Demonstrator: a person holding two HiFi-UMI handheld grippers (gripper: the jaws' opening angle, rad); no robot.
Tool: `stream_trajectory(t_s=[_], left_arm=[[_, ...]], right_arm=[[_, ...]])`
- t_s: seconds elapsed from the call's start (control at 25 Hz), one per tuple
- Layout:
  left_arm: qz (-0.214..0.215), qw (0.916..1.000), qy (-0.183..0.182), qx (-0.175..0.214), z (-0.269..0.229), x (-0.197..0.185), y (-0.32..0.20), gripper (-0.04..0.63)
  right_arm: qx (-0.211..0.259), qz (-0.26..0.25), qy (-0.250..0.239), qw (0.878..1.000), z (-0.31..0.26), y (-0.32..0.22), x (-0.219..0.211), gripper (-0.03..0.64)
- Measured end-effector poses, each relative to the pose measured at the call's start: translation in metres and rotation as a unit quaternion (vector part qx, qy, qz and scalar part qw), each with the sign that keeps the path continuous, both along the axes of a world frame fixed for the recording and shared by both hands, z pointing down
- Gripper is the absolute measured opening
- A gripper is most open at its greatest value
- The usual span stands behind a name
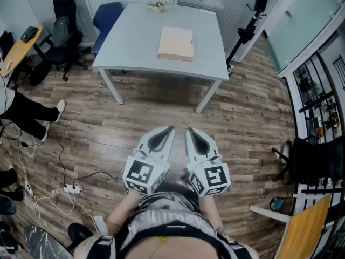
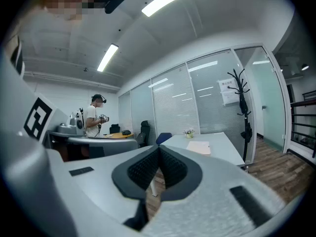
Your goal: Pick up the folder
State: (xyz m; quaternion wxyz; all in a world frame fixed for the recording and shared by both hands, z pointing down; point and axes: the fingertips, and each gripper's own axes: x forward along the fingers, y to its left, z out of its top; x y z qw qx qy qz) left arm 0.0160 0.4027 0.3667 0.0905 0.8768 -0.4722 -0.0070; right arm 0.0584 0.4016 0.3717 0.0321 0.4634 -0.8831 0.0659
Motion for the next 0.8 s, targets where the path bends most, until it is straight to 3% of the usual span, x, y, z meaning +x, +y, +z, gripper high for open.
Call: stream_trajectory(t_s=[0.16,0.28,0.8], left_arm=[[-0.012,0.9998,0.012,0.004,0.003,-0.005,-0.001,0.02],[-0.016,0.9995,0.029,-0.002,0.007,-0.011,-0.006,0.161],[-0.008,0.9995,0.029,-0.011,0.018,-0.044,-0.038,0.15]], right_arm=[[0.005,0.014,-0.018,1.0,0.001,-0.001,0.01,0.024],[-0.001,0.02,-0.025,0.999,0.004,-0.006,0.013,0.099],[-0.01,0.036,-0.032,0.999,0.017,-0.039,-0.011,0.11]])
